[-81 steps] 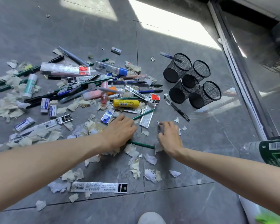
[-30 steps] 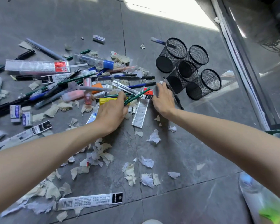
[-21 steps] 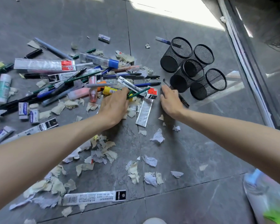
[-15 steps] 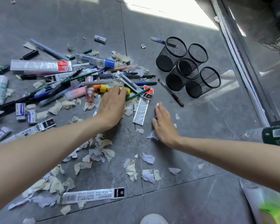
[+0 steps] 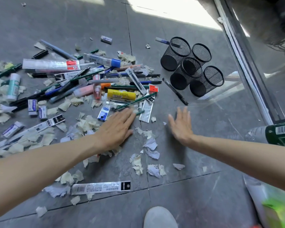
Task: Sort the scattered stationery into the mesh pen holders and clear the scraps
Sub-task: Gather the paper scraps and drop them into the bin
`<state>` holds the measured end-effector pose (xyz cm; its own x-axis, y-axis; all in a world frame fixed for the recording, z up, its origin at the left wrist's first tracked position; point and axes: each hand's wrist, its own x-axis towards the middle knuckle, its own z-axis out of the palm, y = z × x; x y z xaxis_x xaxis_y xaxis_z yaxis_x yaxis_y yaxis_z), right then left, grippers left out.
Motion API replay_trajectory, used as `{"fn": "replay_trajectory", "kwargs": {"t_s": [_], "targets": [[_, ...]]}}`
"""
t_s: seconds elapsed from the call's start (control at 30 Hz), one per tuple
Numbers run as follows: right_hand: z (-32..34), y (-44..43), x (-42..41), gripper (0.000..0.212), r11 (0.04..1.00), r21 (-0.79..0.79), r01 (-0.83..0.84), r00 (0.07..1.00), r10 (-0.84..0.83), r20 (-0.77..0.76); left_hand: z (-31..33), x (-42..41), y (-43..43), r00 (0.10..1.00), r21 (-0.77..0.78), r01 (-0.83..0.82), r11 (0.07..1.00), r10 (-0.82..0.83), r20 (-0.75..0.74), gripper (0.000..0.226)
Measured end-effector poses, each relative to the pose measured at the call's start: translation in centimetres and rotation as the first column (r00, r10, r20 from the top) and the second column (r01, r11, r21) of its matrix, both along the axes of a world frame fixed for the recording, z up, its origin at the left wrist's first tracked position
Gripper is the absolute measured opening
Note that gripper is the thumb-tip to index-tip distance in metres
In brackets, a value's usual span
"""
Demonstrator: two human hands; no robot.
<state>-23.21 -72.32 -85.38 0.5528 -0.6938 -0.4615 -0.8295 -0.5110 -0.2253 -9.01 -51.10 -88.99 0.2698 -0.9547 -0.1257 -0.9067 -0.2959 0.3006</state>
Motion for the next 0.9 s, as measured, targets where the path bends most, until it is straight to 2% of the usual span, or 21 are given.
{"fn": "replay_trajectory", "kwargs": {"t_s": [0.03, 0.07, 0.17, 0.27, 0.33, 0.47, 0.5, 0.57, 0.67, 0.77, 0.83, 0.9], "targets": [[0.0, -0.3, 0.1, 0.065, 0.999, 0.047, 0.024, 1.000, -0.024, -0.005, 0.0, -0.5, 0.2, 0.998, 0.023, 0.051, 0.998, -0.051, -0.039, 0.068], [0.1, 0.2, 0.0, 0.066, 0.995, 0.098, -0.026, 1.000, 0.027, -0.006, 0.3, -1.2, 0.6, 0.991, 0.030, 0.101, 0.994, -0.098, -0.087, 0.067], [0.4, 5.0, -1.8, 0.068, 0.899, 0.255, -0.356, 0.934, 0.345, 0.088, 0.8, -3.0, 1.6, 0.952, -0.004, 0.208, 0.978, -0.204, -0.228, 0.065], [0.7, 9.2, -3.4, 0.067, 0.762, 0.261, -0.592, 0.806, 0.567, 0.171, 0.2, -2.8, 2.2, 0.967, -0.148, 0.098, 0.984, -0.130, -0.220, 0.065], [1.0, 9.3, -3.3, 0.064, 0.780, 0.199, -0.593, 0.805, 0.567, 0.175, -0.1, -2.1, 2.1, 0.979, -0.172, -0.001, 0.985, -0.034, -0.200, 0.060], [1.9, 7.3, -1.8, 0.042, 0.868, -0.086, -0.489, 0.844, 0.496, 0.204, 0.5, -0.9, 1.2, 0.992, -0.201, -0.074, 0.977, 0.051, -0.118, 0.022], [2.0, 6.8, -1.3, 0.036, 0.866, -0.136, -0.481, 0.846, 0.499, 0.187, 0.8, -0.7, 0.8, 0.991, -0.199, -0.094, 0.975, 0.072, -0.111, 0.018], [2.2, 6.2, -0.4, 0.030, 0.861, -0.136, -0.490, 0.848, 0.507, 0.152, 1.3, -1.0, 0.0, 0.991, -0.165, -0.097, 0.982, 0.081, -0.106, 0.019], [2.3, 6.4, 0.4, 0.024, 0.863, -0.052, -0.502, 0.852, 0.504, 0.140, 2.1, -1.9, -0.8, 1.000, -0.199, 0.013, 0.980, -0.017, -0.019, 0.023], [1.9, 6.8, 0.4, 0.015, 0.830, -0.078, -0.552, 0.815, 0.557, 0.158, 2.6, -2.1, -0.1, 0.981, -0.161, 0.192, 0.968, -0.184, 0.064, 0.029], [1.7, 6.9, 0.4, 0.031, 0.770, -0.095, -0.631, 0.757, 0.638, 0.139, 2.4, -1.8, 0.8, 0.942, -0.086, 0.313, 0.946, -0.298, 0.155, 0.024], [1.6, 6.8, 0.7, 0.044, 0.679, -0.084, -0.729, 0.675, 0.734, 0.073, 2.1, -1.5, 1.4, 0.939, -0.081, 0.319, 0.944, -0.303, 0.163, 0.021]]}}
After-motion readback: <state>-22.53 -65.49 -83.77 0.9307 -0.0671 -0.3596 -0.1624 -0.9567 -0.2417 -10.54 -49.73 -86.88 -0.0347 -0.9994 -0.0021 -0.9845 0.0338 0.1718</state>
